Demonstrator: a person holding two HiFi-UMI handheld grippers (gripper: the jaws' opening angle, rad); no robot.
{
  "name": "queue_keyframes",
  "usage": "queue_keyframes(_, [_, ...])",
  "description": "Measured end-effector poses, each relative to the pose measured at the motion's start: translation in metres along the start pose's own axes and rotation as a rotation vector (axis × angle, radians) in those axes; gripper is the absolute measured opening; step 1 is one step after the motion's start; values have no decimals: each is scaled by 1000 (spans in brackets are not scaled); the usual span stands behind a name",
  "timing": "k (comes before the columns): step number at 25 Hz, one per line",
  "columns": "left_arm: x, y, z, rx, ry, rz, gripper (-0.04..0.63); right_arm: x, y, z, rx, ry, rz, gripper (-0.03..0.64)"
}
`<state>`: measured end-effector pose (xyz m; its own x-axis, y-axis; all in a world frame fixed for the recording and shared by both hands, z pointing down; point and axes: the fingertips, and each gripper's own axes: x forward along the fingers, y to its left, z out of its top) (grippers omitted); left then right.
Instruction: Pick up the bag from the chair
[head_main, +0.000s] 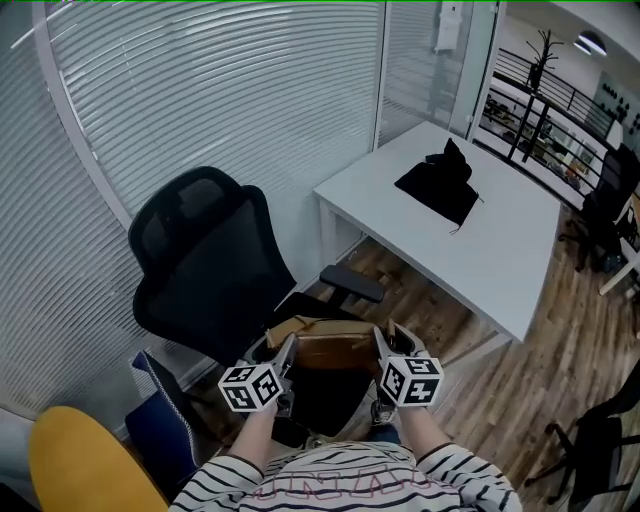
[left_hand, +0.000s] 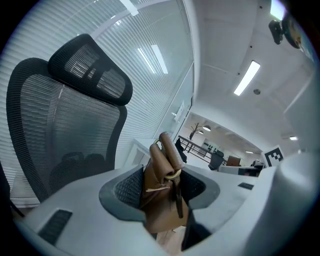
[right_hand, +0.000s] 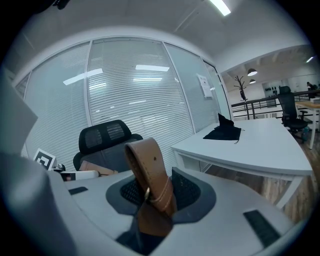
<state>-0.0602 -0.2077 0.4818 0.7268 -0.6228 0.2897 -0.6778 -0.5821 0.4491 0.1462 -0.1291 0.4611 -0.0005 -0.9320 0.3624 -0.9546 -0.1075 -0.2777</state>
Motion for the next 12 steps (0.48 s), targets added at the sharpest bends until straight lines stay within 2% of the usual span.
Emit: queue_keyframes(12, [-12,2,-9,25,26,-30,216,-17,7,-21,31,8,-33,140])
